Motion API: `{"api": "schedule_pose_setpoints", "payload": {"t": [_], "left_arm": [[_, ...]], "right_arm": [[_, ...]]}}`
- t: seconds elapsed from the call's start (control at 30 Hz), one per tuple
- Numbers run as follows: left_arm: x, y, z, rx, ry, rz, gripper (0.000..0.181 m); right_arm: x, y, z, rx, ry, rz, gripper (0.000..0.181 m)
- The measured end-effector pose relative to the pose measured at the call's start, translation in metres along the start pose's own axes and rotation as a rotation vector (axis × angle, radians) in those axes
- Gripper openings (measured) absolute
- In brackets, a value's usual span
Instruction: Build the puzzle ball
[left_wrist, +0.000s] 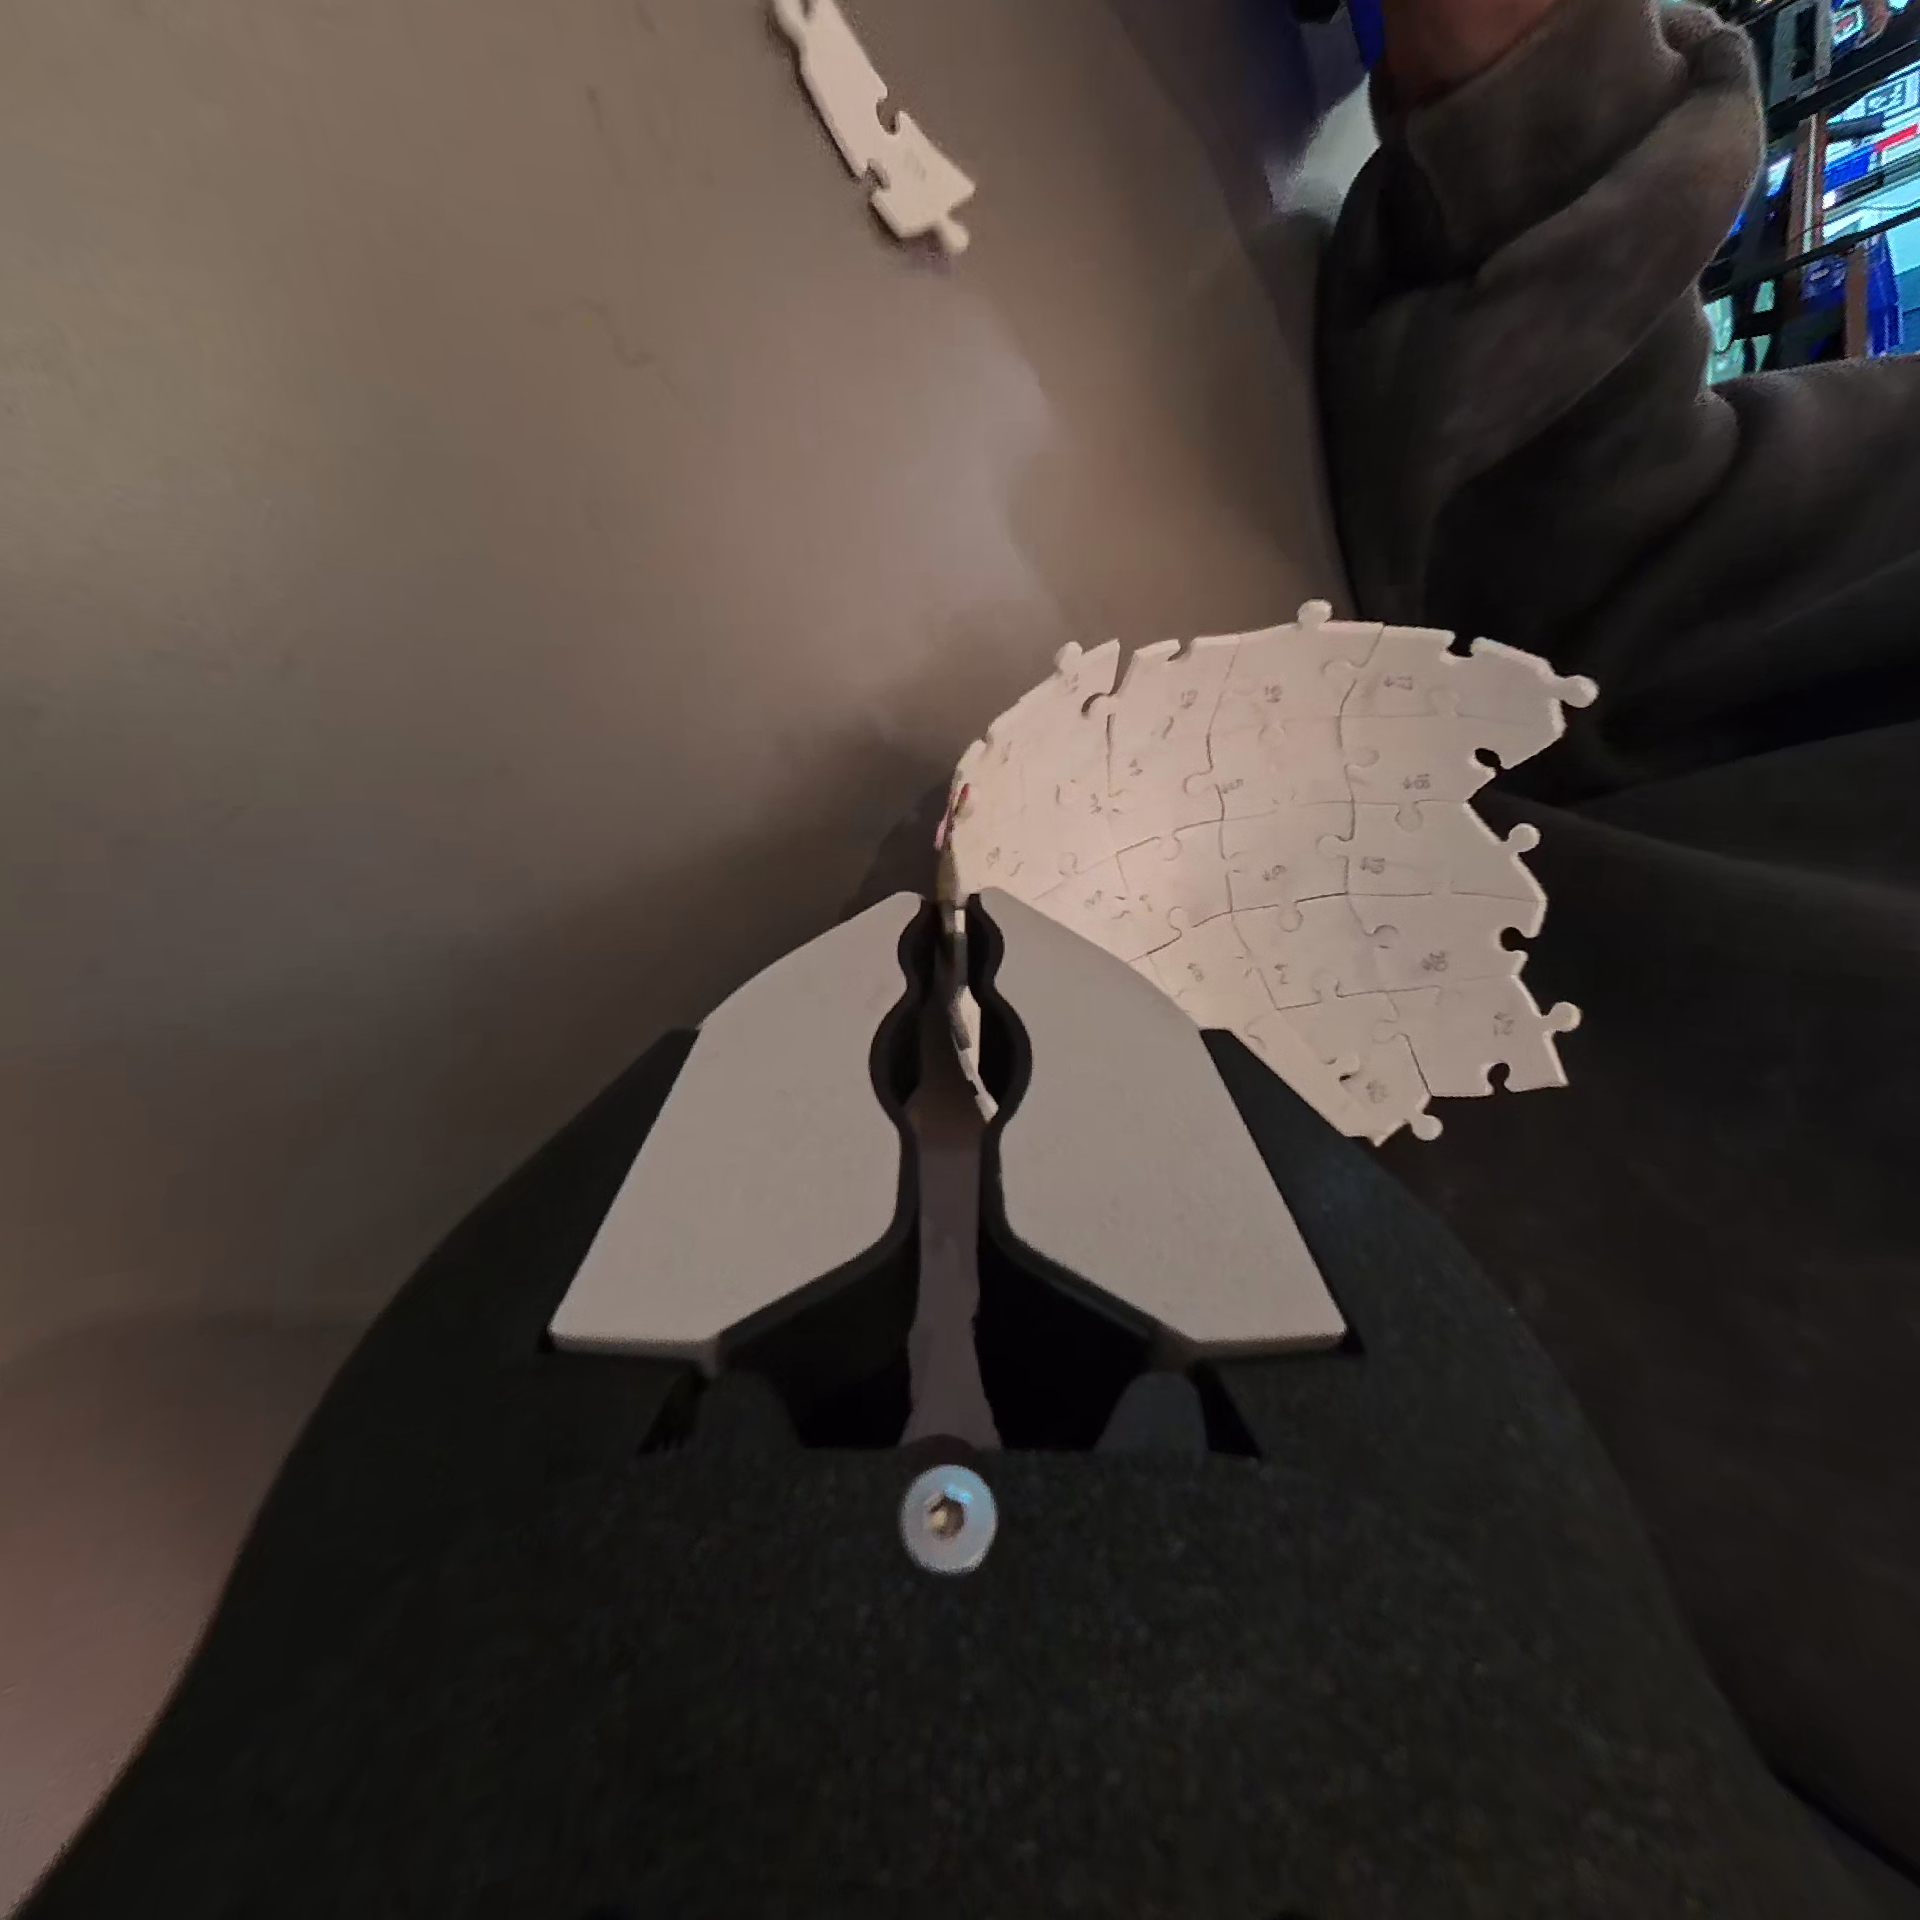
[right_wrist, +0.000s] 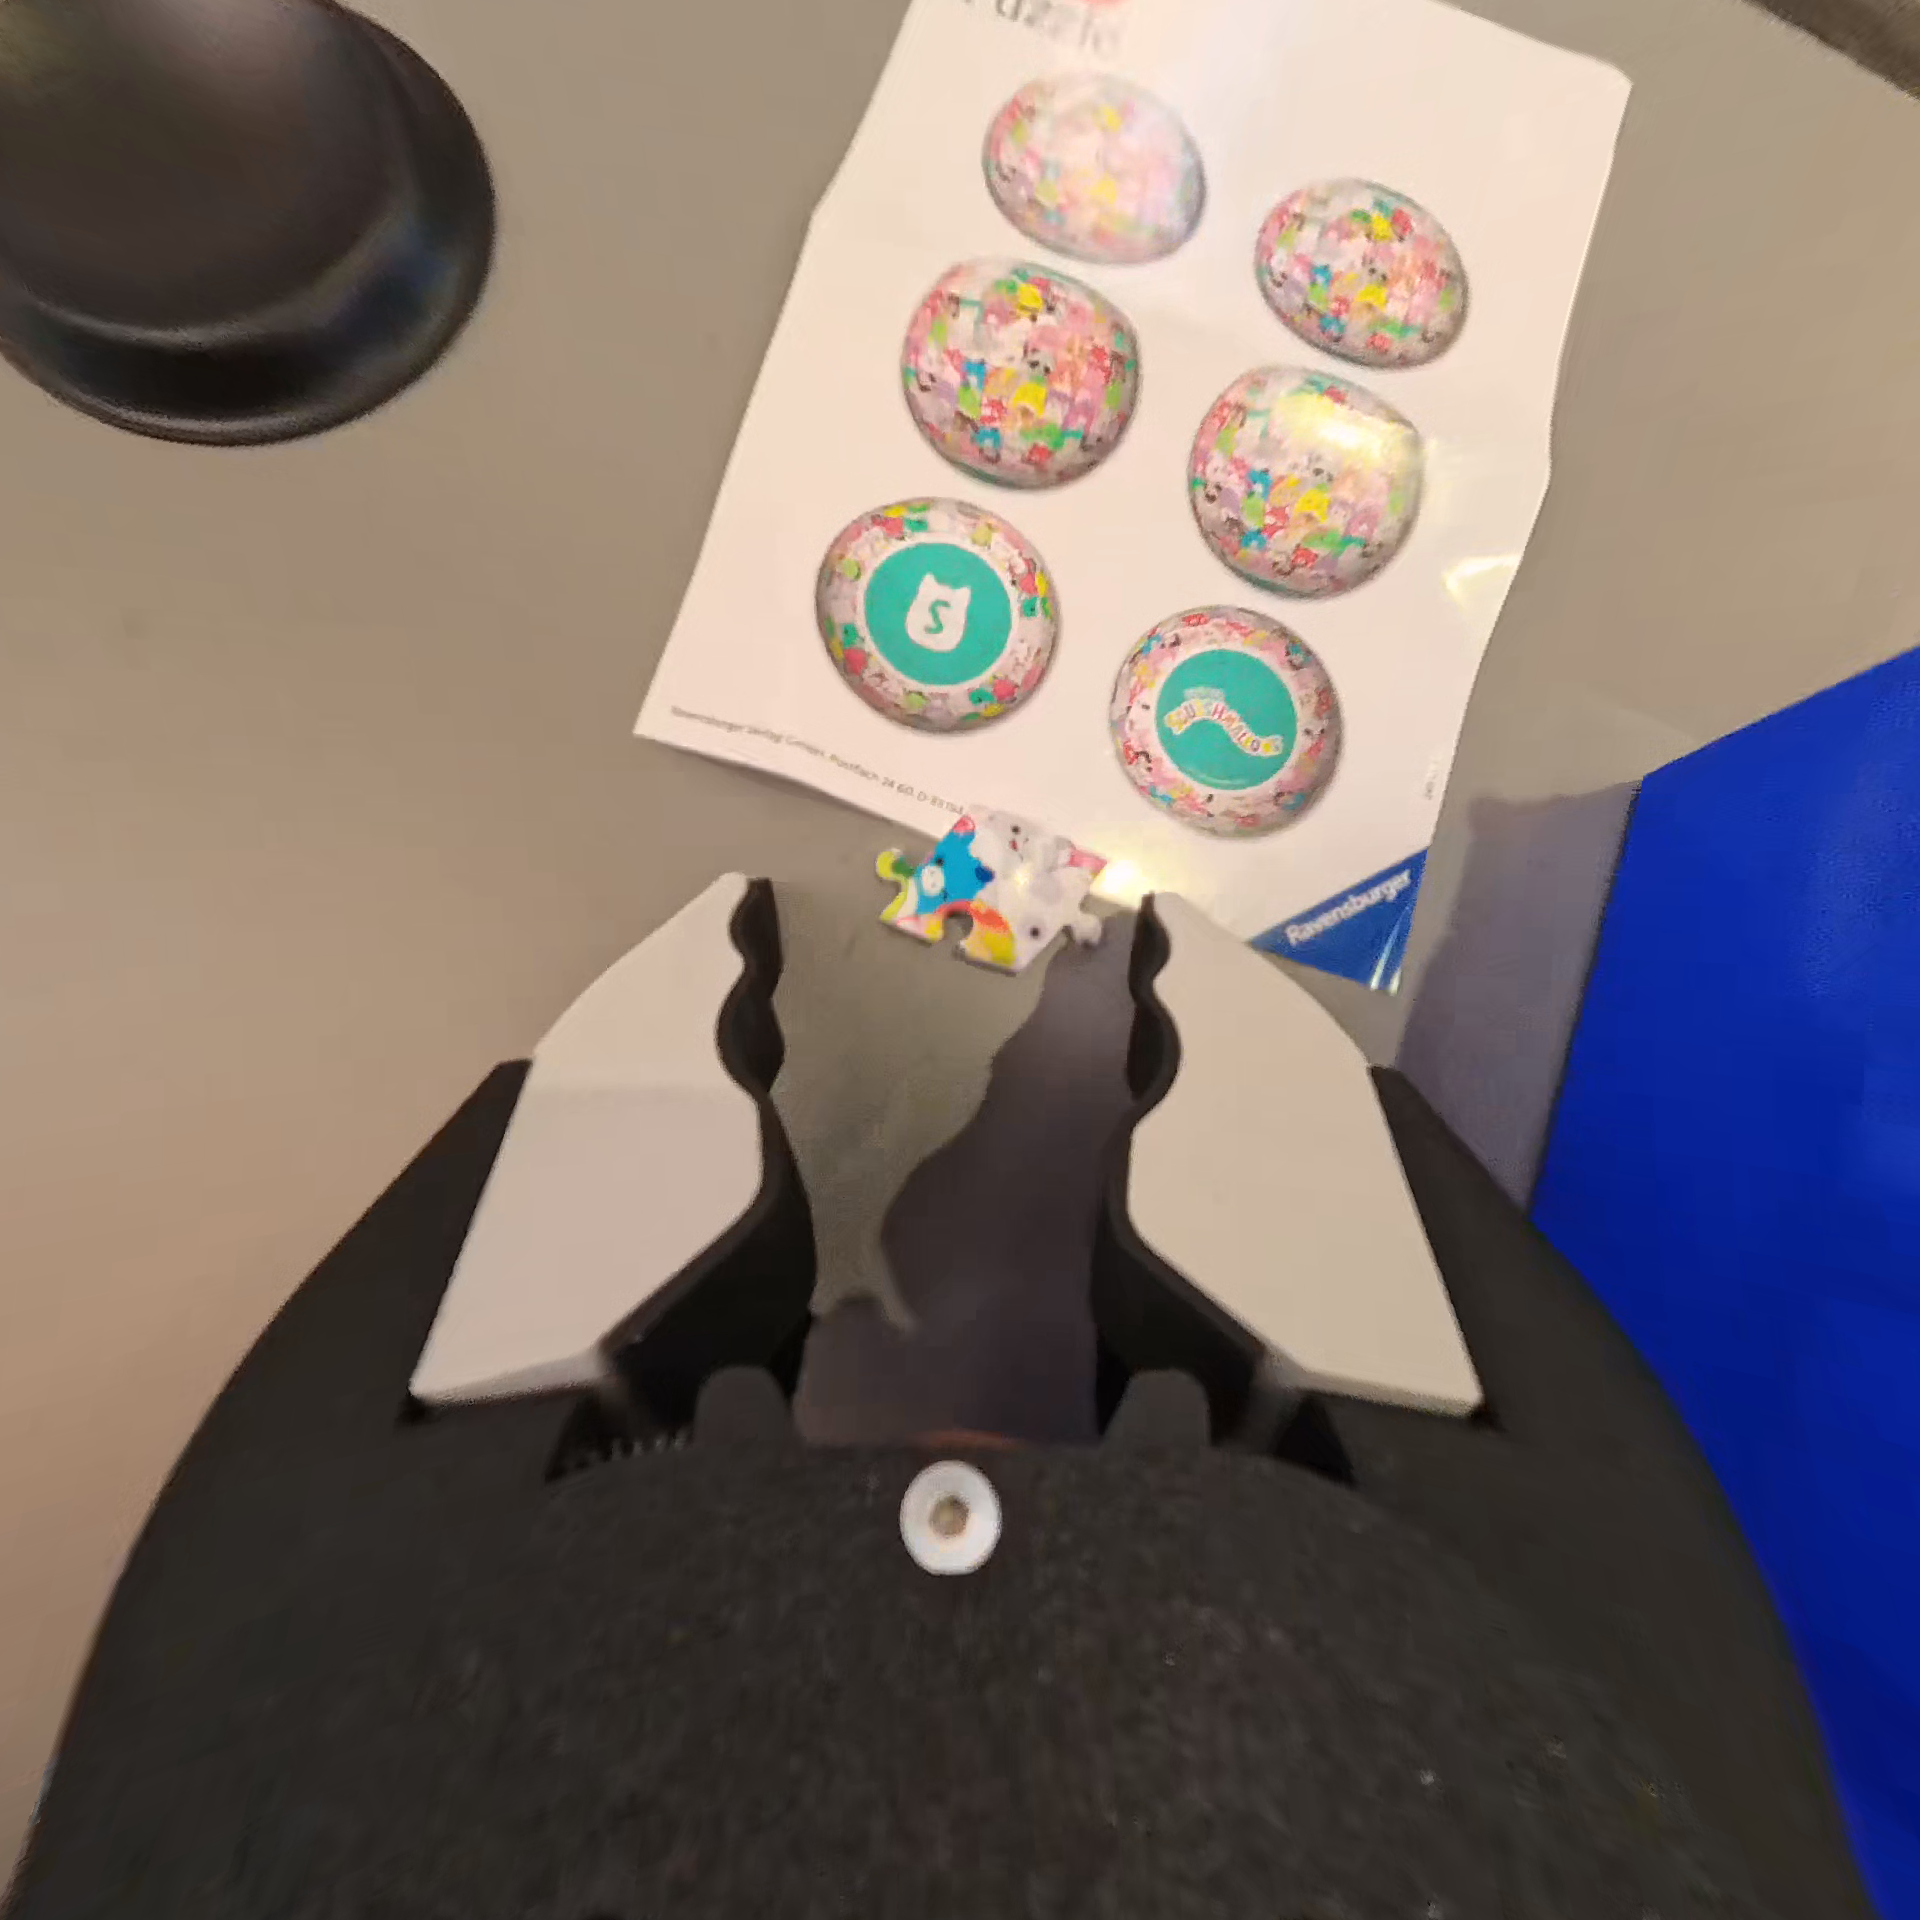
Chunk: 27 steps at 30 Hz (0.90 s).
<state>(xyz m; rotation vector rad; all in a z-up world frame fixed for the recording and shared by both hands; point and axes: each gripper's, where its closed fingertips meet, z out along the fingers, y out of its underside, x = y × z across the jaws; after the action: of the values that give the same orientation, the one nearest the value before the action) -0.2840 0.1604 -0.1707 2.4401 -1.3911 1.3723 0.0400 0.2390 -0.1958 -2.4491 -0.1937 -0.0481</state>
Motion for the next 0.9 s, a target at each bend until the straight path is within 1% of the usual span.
{"api": "schedule_pose_setpoints", "payload": {"t": [0.07,0.1,0.13,0.2,0.27,0.3,0.33,0.37,0.43,0.5,0.57,0.63,0.7,0.77,0.8,0.83,0.9], "left_arm": [[0.0,0.001,0.001,-0.004,0.003,-0.002,0.004],[-0.001,0.001,0.001,-0.004,0.003,-0.004,0.004],[-0.001,0.001,0.001,-0.003,0.003,-0.007,0.004],[-0.002,0.001,0.0,-0.001,0.002,-0.006,0.004],[-0.003,0.001,-0.002,0.001,0.0,-0.008,0.004],[-0.004,0.001,-0.002,0.003,0.0,-0.011,0.004],[-0.005,0.001,-0.002,0.005,0.001,-0.013,0.004],[-0.005,0.002,-0.002,0.006,0.003,-0.015,0.004],[-0.006,0.002,-0.002,0.006,0.006,-0.017,0.004],[-0.006,0.003,-0.001,0.003,0.007,-0.019,0.003],[-0.005,0.003,-0.001,0.0,0.006,-0.016,0.003],[-0.004,0.004,0.0,-0.003,0.005,-0.008,0.003],[-0.004,0.004,-0.001,-0.005,0.004,-0.004,0.003],[-0.004,0.003,-0.001,-0.003,0.007,-0.004,0.003],[-0.004,0.003,0.0,-0.002,0.012,-0.006,0.003],[-0.004,0.003,0.0,-0.002,0.017,-0.007,0.003],[-0.003,0.003,0.002,-0.004,0.024,-0.011,0.003]], "right_arm": [[0.002,-0.005,0.003,0.026,0.014,0.017,0.057],[-0.001,-0.005,0.004,0.018,-0.008,0.018,0.042],[0.0,-0.005,0.003,0.01,-0.001,0.011,0.039],[0.0,-0.002,0.001,0.016,0.001,-0.005,0.038],[-0.004,0.002,-0.005,0.021,-0.028,0.002,0.037],[-0.009,0.001,-0.01,0.045,-0.059,0.008,0.027],[-0.019,-0.006,-0.019,0.097,-0.118,0.0,0.01],[-0.031,-0.014,-0.031,0.143,-0.175,-0.011,0.0],[-0.053,-0.031,-0.051,0.217,-0.241,-0.035,0.0],[-0.063,-0.034,-0.057,0.19,-0.228,-0.097,0.0],[-0.056,-0.036,-0.063,0.184,-0.151,-0.145,0.0],[-0.041,-0.038,-0.073,0.204,-0.084,-0.136,0.003],[-0.024,-0.026,-0.077,0.148,-0.051,-0.094,0.02],[-0.021,0.001,-0.068,0.002,-0.074,-0.102,0.029],[-0.021,0.013,-0.059,-0.051,-0.077,-0.111,0.038],[-0.022,0.02,-0.048,-0.081,-0.079,-0.117,0.047],[-0.022,0.023,-0.031,-0.095,-0.065,-0.091,0.054]]}}
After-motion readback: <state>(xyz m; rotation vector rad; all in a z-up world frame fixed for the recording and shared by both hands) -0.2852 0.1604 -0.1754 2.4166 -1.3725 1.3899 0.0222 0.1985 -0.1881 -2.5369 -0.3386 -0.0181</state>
